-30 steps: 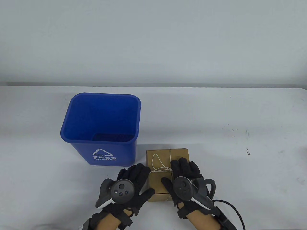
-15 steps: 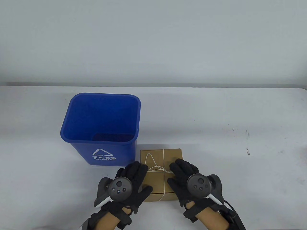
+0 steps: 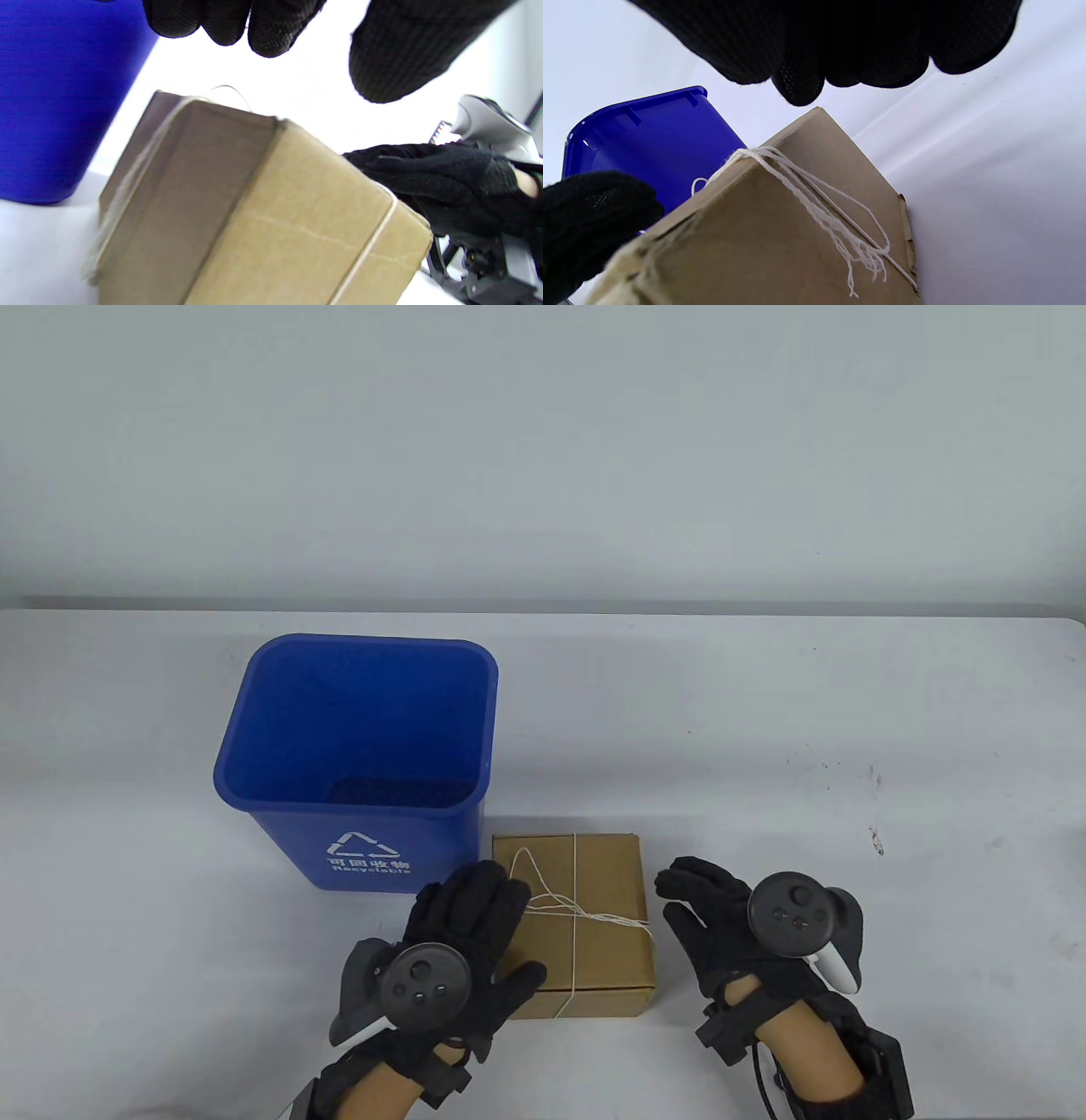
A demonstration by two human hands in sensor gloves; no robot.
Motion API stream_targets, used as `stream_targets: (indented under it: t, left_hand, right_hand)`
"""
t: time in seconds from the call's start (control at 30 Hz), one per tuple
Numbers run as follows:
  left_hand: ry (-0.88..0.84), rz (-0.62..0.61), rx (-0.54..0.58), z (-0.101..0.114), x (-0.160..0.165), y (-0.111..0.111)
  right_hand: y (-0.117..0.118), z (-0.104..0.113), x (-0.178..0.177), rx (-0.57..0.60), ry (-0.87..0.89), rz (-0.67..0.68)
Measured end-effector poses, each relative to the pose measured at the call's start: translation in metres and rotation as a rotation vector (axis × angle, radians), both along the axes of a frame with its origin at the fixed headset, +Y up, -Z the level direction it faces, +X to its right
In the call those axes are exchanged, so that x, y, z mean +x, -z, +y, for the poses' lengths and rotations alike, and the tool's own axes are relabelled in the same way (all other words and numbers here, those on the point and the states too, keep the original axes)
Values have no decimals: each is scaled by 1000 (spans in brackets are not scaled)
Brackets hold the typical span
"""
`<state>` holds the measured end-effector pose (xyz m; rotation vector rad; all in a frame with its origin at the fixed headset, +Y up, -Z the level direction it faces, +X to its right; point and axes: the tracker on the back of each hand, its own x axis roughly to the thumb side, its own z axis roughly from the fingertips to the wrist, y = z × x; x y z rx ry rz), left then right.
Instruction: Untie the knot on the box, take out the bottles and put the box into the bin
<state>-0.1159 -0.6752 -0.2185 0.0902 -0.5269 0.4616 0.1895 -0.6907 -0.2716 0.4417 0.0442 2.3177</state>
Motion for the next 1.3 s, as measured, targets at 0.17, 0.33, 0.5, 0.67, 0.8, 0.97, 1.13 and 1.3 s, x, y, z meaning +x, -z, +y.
stream_targets:
  t: [0.17,0.33,0.5,0.67,0.8,0.97,1.13,1.3]
  left_hand:
    - [137,-85,-6,5,38,10]
    - [166,-119,-22,-10,56,19]
    - [91,-145,-63,-24,46,24]
    - [95,-134,-80,-27,41,23]
    - [101,-134,-71,-28,41,21]
    - [95,-135,-83,-29,40,21]
    - [91,-136,-87,-29,40,21]
    - [88,-137,-90,-29,40,21]
  right_hand:
    - [-1,0,-2,-59,-162,37]
    - [-7,-2,-11,-83,-397,111]
    - [-7,-26,-29,-204,-555,200]
    - [3,-35,-29,-169,-462,164]
    - [3,-26,-18,-133,-343,105]
    - [1,-18,-8,-121,-319,68]
    - [3,-20,-4,-144,-267,63]
    - [3,-20,-4,-152,-302,64]
